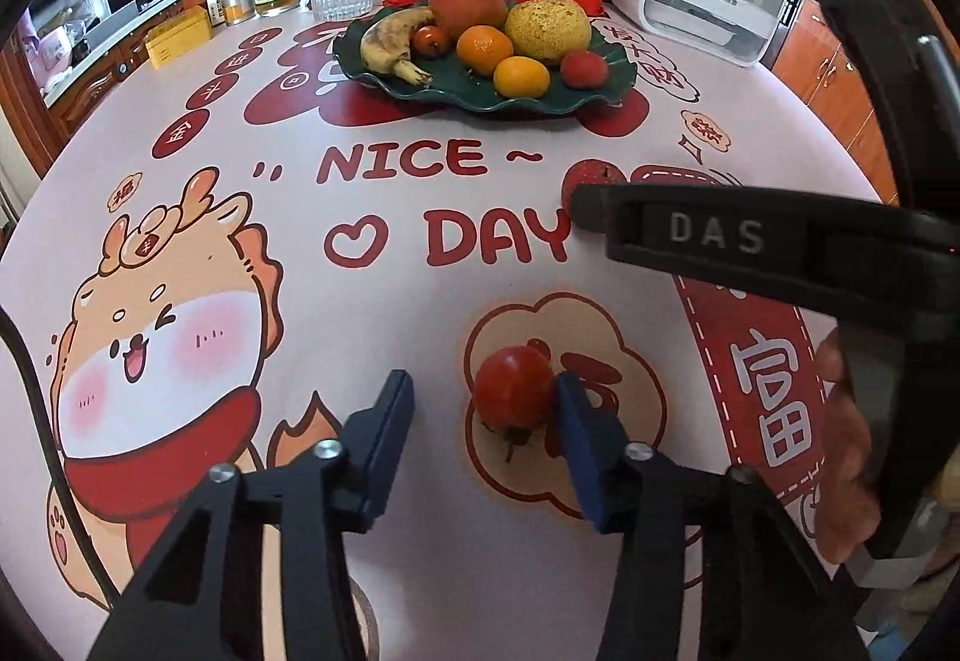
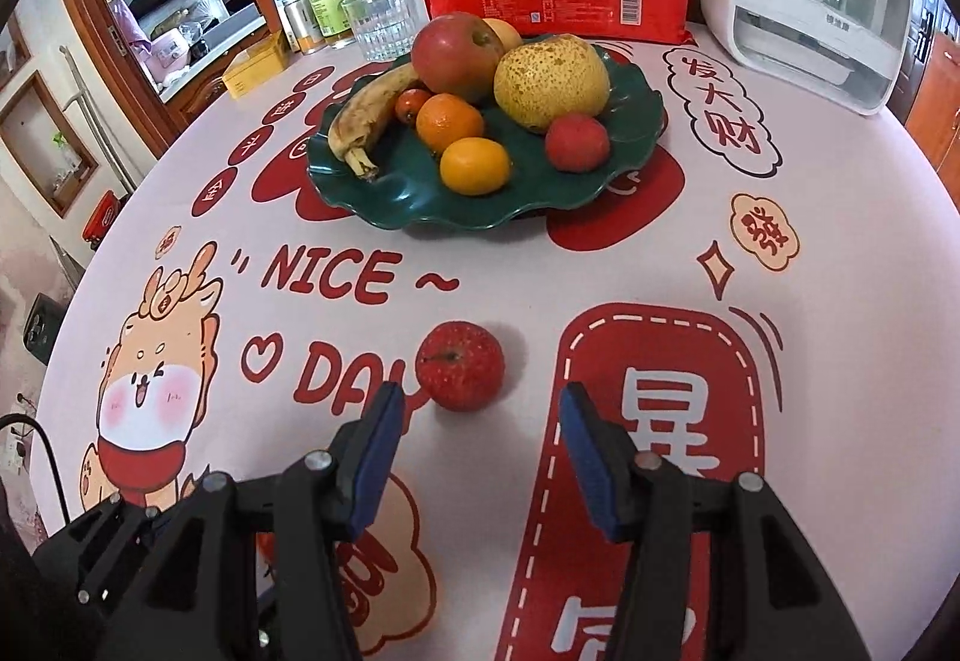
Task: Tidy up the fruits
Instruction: 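Grasp a cherry tomato with the left tool while the right tool grasps a small red fruit, then carry tomato and small red fruit onto the green plate and open both tools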
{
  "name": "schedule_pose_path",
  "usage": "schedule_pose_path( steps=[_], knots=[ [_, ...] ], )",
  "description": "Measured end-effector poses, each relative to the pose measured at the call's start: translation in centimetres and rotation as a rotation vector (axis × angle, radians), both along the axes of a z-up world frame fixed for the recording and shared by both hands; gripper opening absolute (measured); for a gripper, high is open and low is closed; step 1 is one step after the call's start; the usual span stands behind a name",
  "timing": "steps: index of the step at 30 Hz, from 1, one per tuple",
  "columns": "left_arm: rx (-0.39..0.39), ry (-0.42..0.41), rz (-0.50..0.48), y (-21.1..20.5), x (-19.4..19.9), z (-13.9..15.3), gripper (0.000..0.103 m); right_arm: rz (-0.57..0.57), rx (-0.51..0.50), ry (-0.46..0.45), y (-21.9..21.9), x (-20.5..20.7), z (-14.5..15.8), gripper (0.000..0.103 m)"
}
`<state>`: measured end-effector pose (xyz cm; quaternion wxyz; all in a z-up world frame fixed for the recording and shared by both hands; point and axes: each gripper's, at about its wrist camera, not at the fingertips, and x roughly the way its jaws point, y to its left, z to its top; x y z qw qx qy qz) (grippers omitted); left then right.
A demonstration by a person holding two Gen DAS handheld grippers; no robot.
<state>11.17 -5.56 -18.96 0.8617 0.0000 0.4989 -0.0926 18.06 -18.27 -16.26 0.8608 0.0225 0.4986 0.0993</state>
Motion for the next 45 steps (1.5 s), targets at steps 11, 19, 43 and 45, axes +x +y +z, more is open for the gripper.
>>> schedule_pose_path(
  steps=[11,19,43,45],
  knots=[
    [-0.018,0.003,0.011,0.6,0.4,0.0,0.025,0.03,-0.046,-0.015,1.4,0.4,-0.9,0.032],
    [-0.044,0.024,0.038,1.6,0.8,0.2,0.024,0.029,-0.02,-0.005,1.0,-0.1,-0.9,0.032],
    [0.02,-0.064,0.037,3.0,7.5,12.3,0.024,0.04,0.078,-0.087,-0.2,-1.1,8.5,0.032],
    [0.022,-0.087,0.035,3.0,8.9,13.9,0.024,0.038,0.083,-0.107,-0.5,-0.3,10.4,0.032]
  ],
)
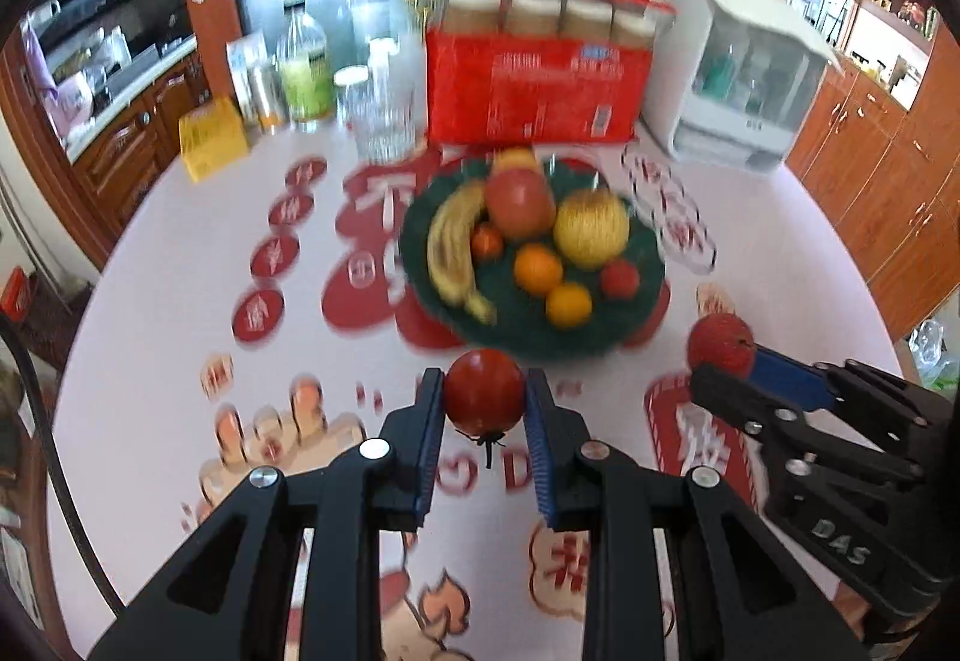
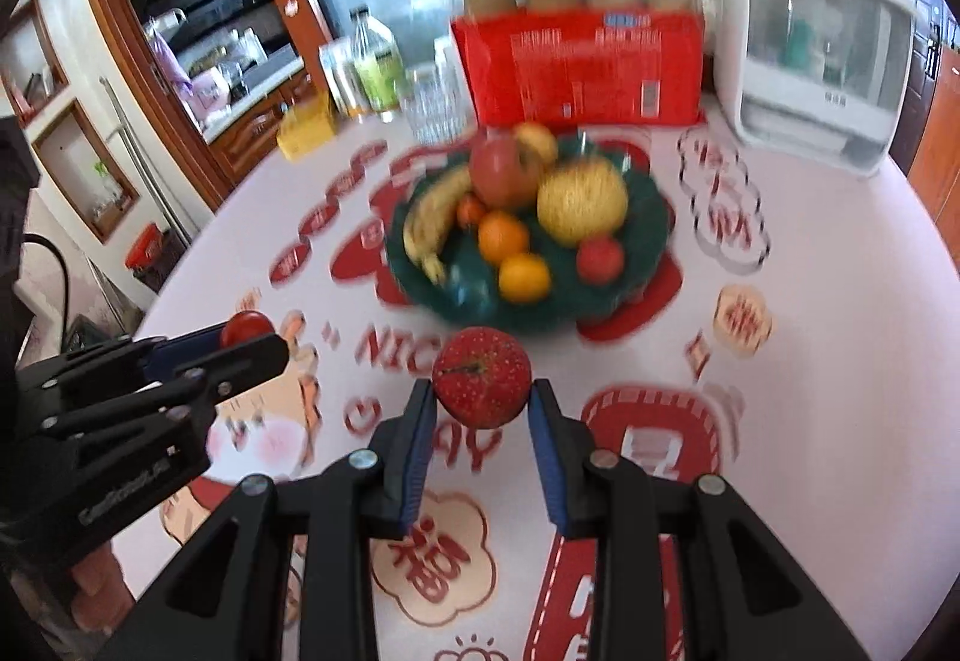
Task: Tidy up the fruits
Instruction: 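Carry tomato and small red fruit onto the green plate and open both tools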
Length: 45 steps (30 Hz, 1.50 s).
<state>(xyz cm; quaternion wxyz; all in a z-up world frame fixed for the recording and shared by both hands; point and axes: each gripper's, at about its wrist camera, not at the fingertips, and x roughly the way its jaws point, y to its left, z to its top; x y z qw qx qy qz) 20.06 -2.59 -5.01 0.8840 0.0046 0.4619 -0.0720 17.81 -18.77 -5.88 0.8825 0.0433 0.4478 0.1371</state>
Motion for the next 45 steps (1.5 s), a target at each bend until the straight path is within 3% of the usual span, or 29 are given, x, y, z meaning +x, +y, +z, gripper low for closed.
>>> schedule_pose_path(
  steps=[9,15,19,24,34,38,45],
  knots=[
    [0.018,-0.045,-0.019,-0.7,6.5,4.9,0.024,-0.006,-0.024,-0.132,-1.0,5.2,8.7,0.032],
    [0.015,-0.047,-0.035,-1.5,10.8,5.7,0.025,-0.029,-0.01,-0.134,-2.1,9.9,10.8,0.032],
    [-0.017,-0.015,-0.045,-1.9,12.7,3.8,0.025,-0.052,0.016,-0.069,-3.0,13.5,9.0,0.032],
    [-0.028,0.063,-0.042,-2.2,14.4,-0.7,0.025,-0.079,0.01,0.025,-3.7,16.1,4.5,0.032],
    [-0.008,0.194,-0.054,-2.6,16.6,-8.1,0.025,-0.017,-0.058,0.212,-1.4,15.2,-5.7,0.032],
    [-0.005,0.205,-0.062,-3.0,17.0,-9.2,0.025,-0.012,-0.07,0.24,-0.8,15.0,-7.6,0.032],
    [0.008,0.222,-0.072,-3.6,17.3,-10.2,0.025,0.009,-0.1,0.214,-0.2,14.8,-7.7,0.032]
  ],
)
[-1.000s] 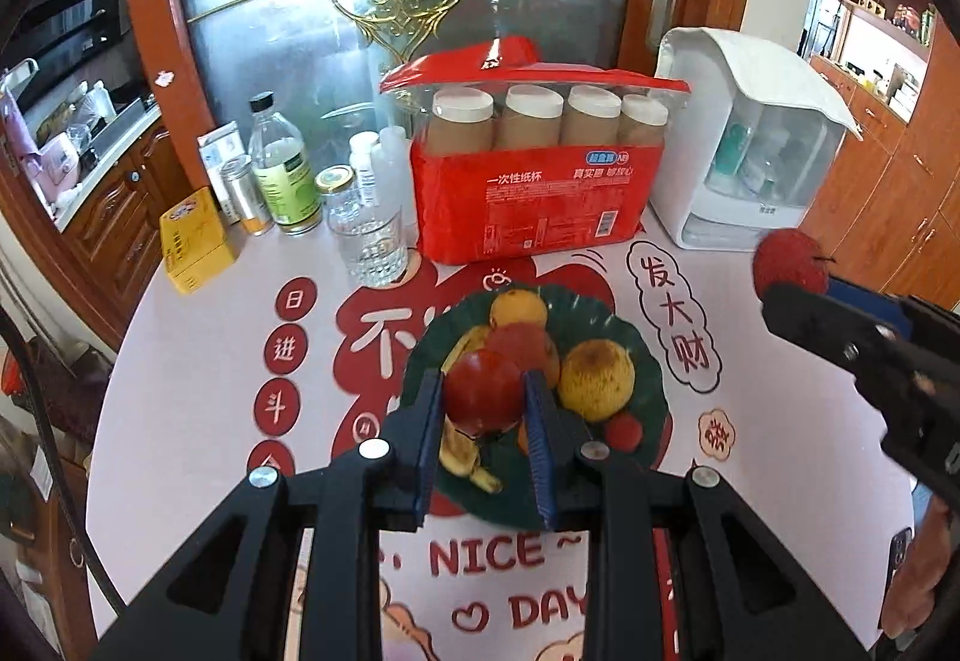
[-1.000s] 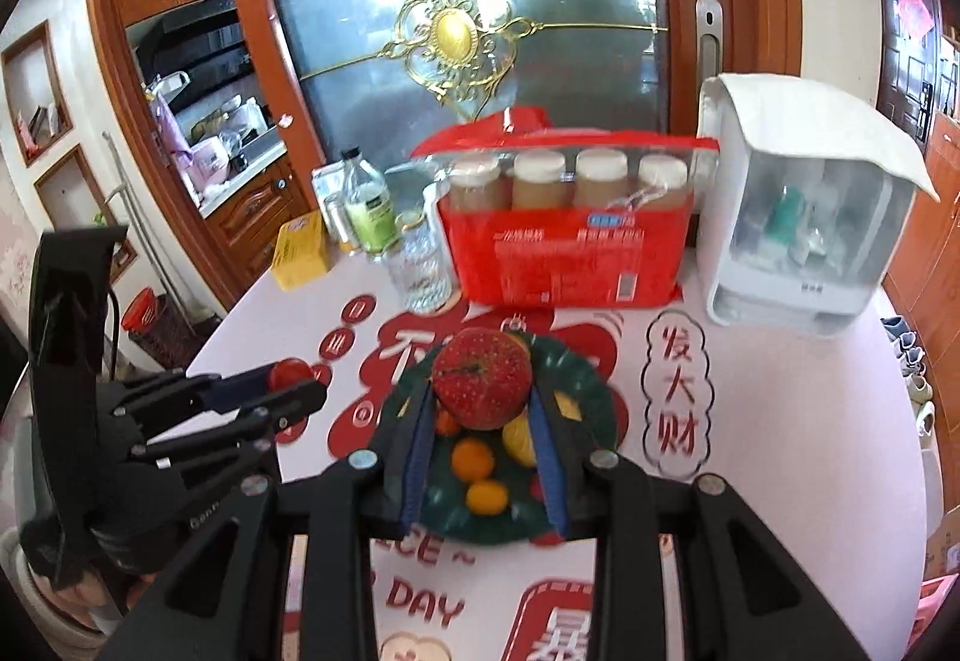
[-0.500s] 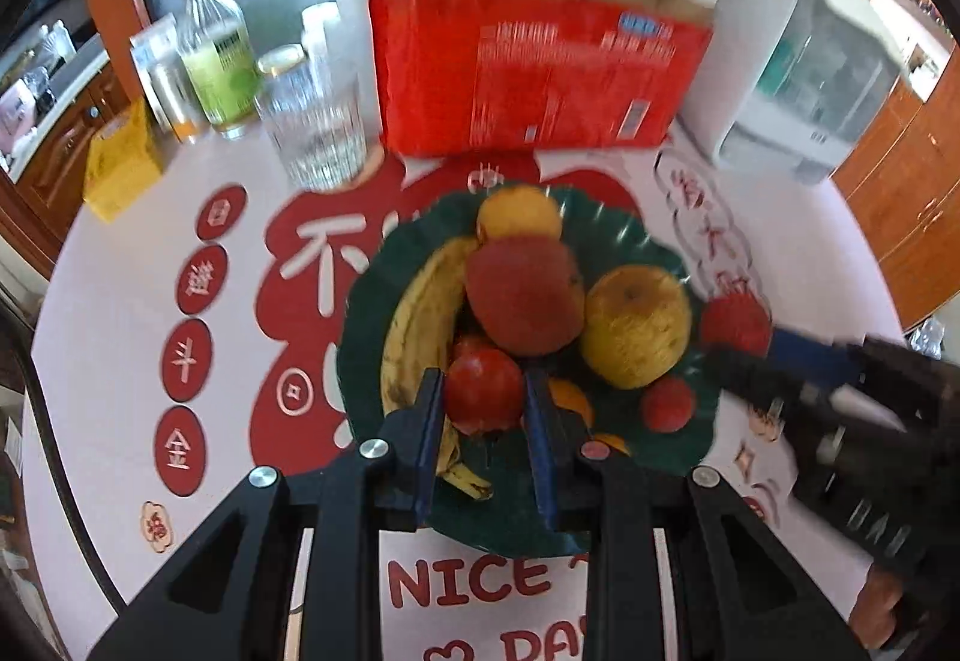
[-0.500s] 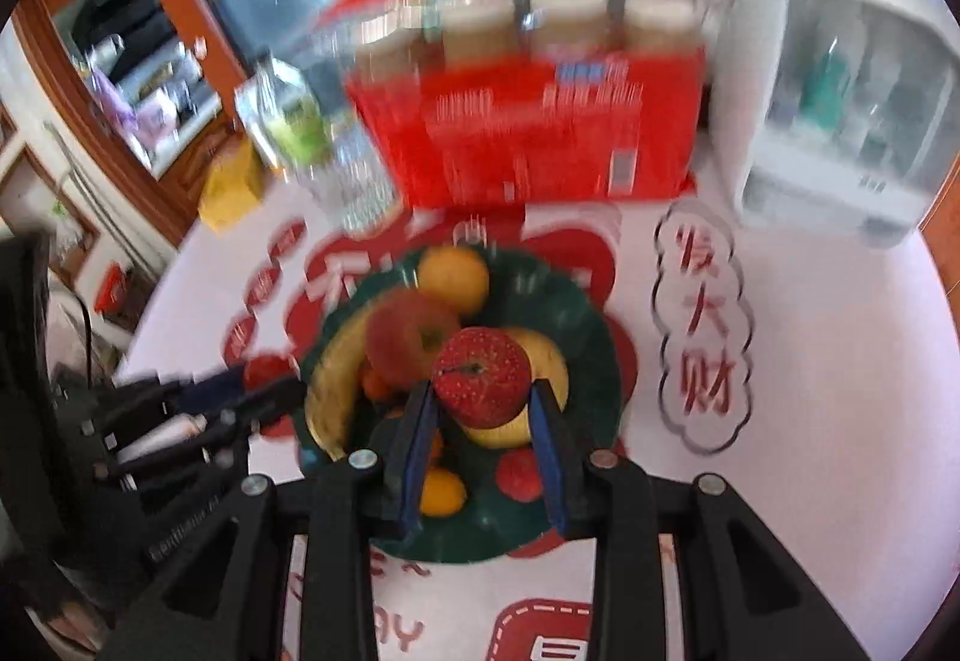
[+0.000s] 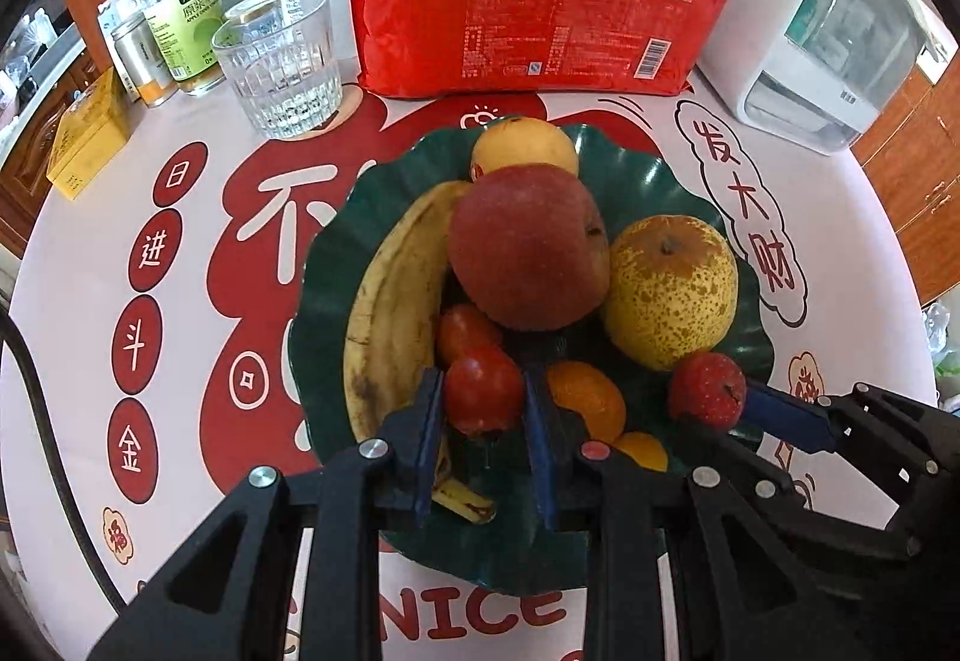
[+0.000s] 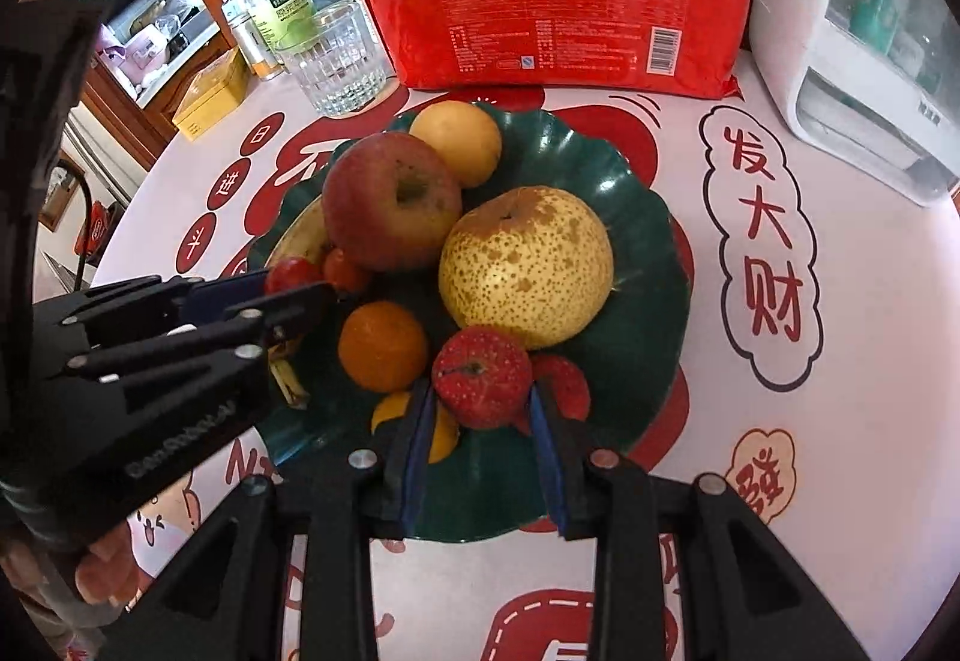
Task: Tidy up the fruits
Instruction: 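Carry tomato and small red fruit onto the green plate and open both tools, then lift both open tools away from the full plate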
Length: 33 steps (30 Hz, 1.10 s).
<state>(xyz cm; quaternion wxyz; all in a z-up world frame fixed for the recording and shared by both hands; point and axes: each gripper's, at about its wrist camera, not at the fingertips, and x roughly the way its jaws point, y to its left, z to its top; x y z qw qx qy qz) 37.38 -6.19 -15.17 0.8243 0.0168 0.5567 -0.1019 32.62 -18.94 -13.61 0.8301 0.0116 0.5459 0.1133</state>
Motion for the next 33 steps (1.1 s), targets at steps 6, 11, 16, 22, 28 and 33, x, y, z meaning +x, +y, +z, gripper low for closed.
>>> schedule_pose_path(
  steps=[6,11,16,22,28,33],
  knots=[
    [0.008,0.005,-0.006,-0.1,0.1,-0.3,0.027,0.018,-0.035,-0.017,0.7,-0.3,0.0,0.032],
    [0.016,-0.013,-0.007,-0.1,-0.2,0.2,0.057,0.027,-0.037,-0.022,0.9,-0.5,0.1,0.033],
    [-0.003,-0.031,0.001,0.3,-0.7,0.9,0.082,0.023,-0.036,-0.042,0.9,-1.0,0.7,0.033],
    [0.007,-0.027,0.013,0.5,-1.3,1.4,0.088,0.018,-0.023,-0.054,0.9,-1.4,1.4,0.036],
    [0.009,-0.04,0.035,1.2,-2.4,2.3,0.093,0.009,-0.012,-0.057,1.0,-2.3,1.9,0.039],
    [0.023,-0.072,0.044,1.7,-4.0,3.9,0.096,-0.006,-0.001,-0.07,1.1,-3.4,2.7,0.039]
  ],
)
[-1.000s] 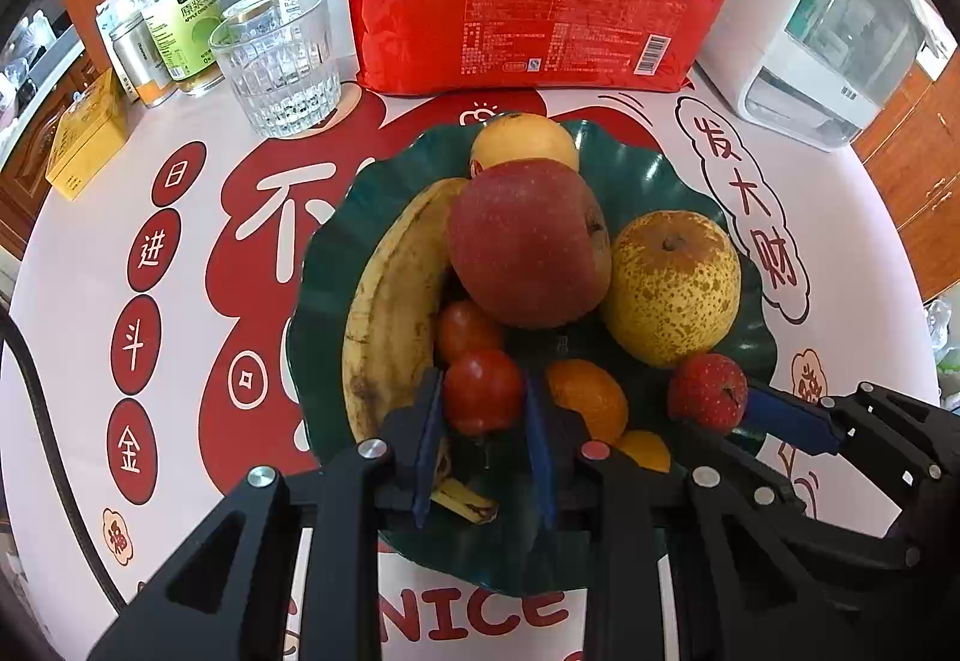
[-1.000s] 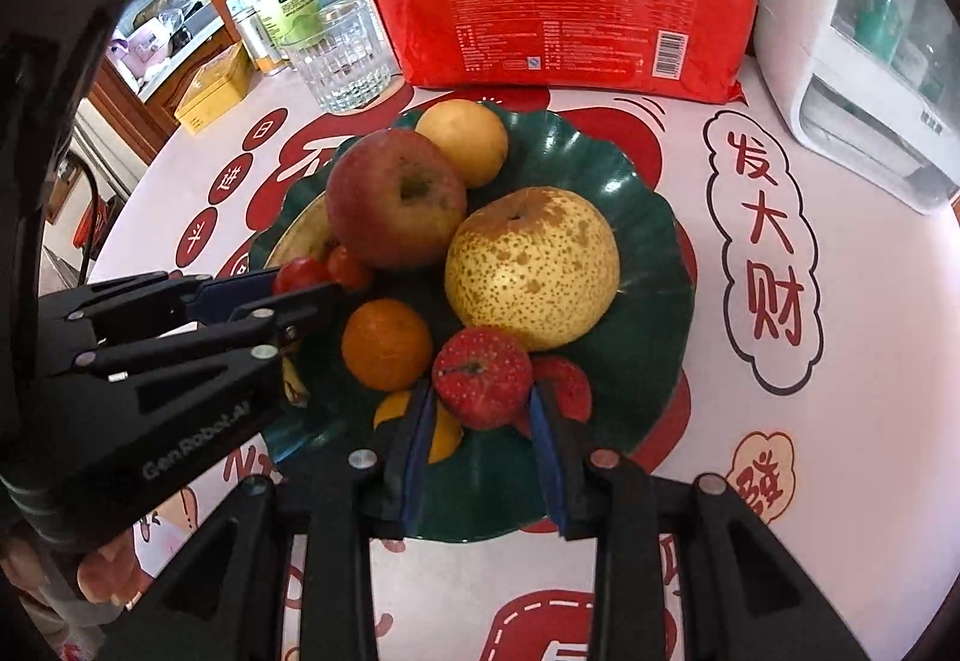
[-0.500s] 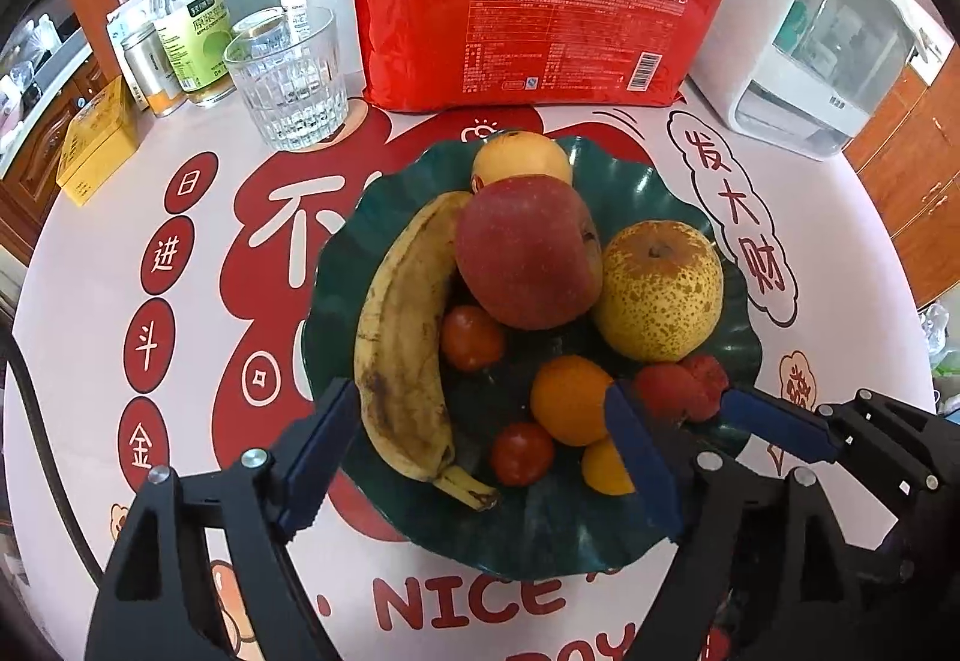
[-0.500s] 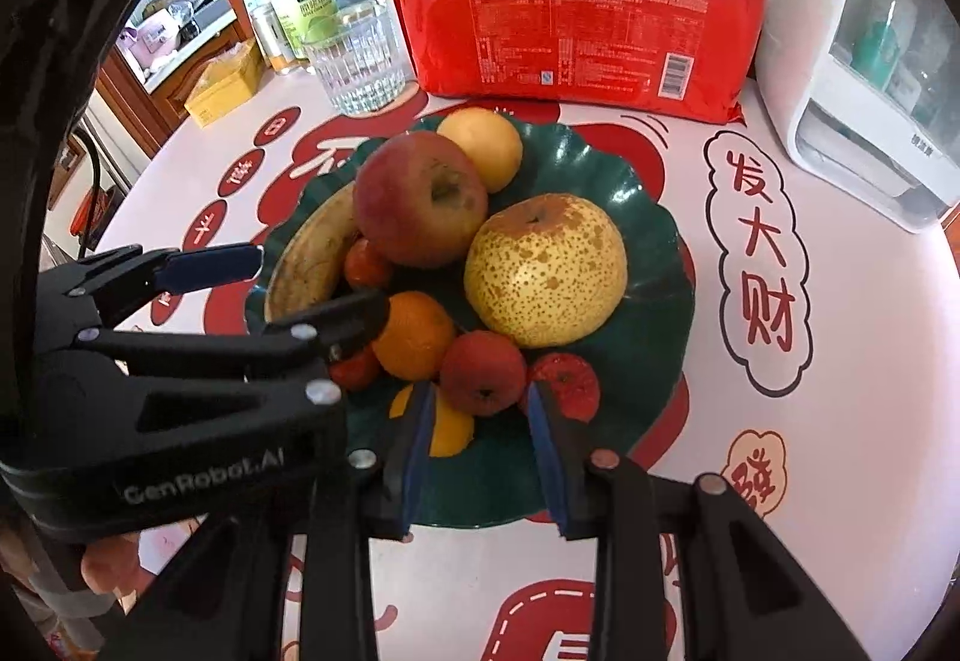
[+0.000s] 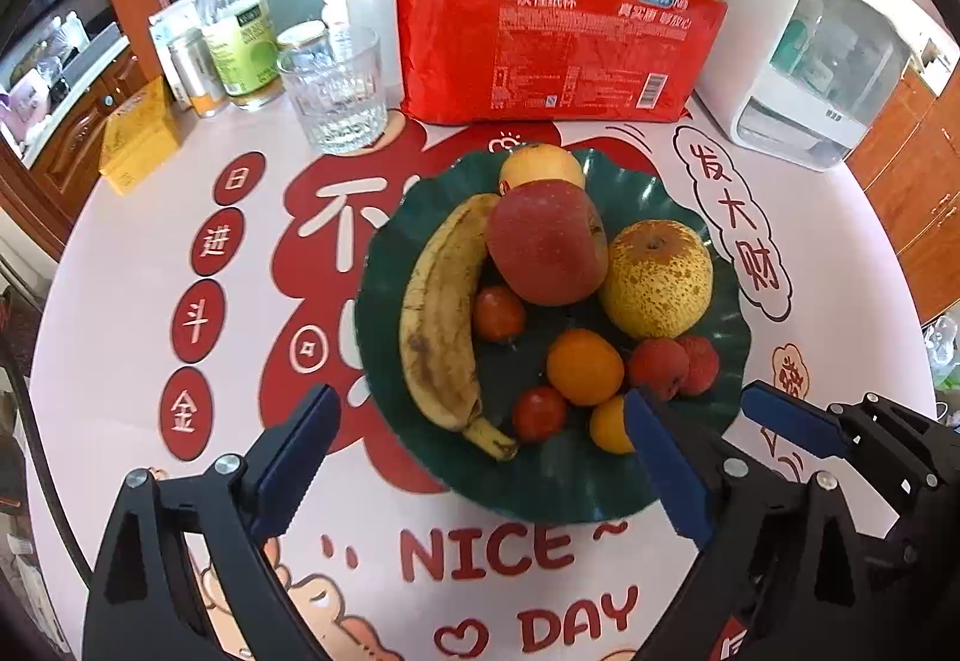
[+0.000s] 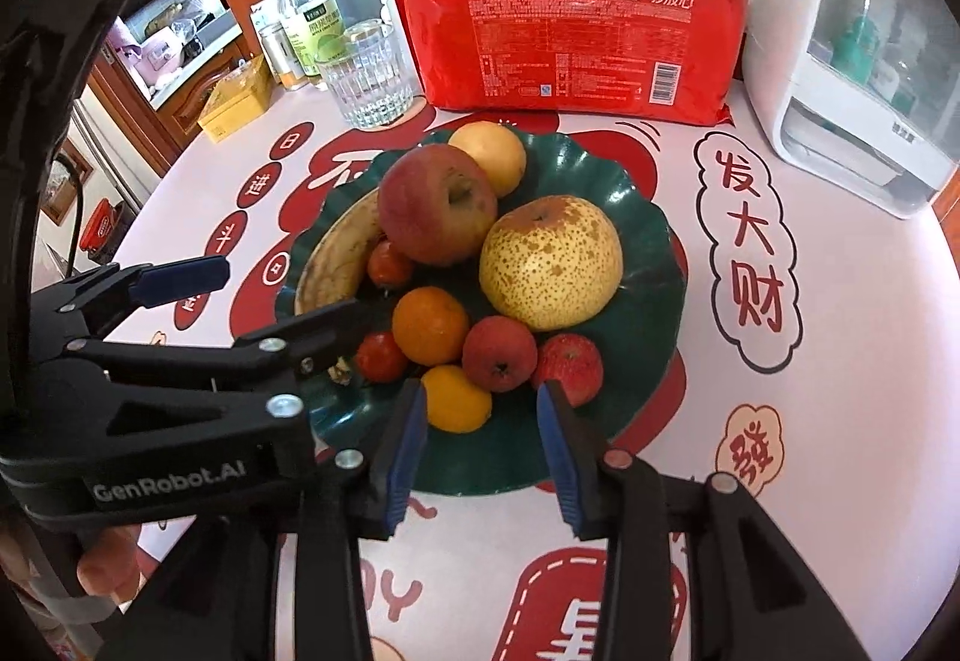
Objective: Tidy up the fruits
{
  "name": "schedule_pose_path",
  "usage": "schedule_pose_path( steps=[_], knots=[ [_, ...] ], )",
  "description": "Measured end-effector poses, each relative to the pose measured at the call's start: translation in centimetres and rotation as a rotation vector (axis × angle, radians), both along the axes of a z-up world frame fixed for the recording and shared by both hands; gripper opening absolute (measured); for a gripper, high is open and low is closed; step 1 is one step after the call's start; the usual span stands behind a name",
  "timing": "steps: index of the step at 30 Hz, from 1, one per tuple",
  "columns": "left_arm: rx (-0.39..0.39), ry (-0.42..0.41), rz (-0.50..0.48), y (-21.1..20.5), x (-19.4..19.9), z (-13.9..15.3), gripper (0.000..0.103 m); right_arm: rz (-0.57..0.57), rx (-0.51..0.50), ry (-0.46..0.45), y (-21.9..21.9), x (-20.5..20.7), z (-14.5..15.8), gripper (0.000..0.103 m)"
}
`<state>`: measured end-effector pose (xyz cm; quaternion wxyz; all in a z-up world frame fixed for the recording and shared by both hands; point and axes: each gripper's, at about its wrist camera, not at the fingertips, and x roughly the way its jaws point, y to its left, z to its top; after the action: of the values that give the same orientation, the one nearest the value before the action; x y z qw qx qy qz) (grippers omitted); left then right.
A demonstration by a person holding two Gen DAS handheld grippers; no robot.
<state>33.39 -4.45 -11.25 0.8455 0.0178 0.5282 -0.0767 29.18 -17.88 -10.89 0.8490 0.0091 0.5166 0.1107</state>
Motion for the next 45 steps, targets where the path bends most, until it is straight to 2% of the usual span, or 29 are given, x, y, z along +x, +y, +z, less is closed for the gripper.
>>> schedule_pose_path(
  steps=[4,10,22,26,32,45],
  knots=[
    [0.001,-0.024,0.005,0.4,-1.4,1.4,0.097,-0.005,0.012,-0.018,0.2,-1.4,1.0,0.04],
    [-0.013,-0.072,0.007,0.9,-4.5,4.1,0.098,-0.014,0.015,-0.067,0.6,-3.5,3.1,0.048],
    [-0.016,-0.176,0.039,2.8,-12.4,8.9,0.1,-0.057,0.033,-0.112,0.5,-9.5,6.5,0.054],
    [-0.012,-0.2,0.071,3.7,-15.5,10.0,0.1,-0.065,0.031,-0.119,0.5,-11.9,7.6,0.058],
    [-0.021,-0.199,0.119,5.0,-19.3,11.2,0.101,-0.078,0.017,-0.131,0.7,-15.5,9.2,0.063],
    [0.011,-0.192,0.175,6.5,-25.9,13.2,0.102,-0.137,0.036,-0.126,0.9,-21.5,11.8,0.064]
  ],
)
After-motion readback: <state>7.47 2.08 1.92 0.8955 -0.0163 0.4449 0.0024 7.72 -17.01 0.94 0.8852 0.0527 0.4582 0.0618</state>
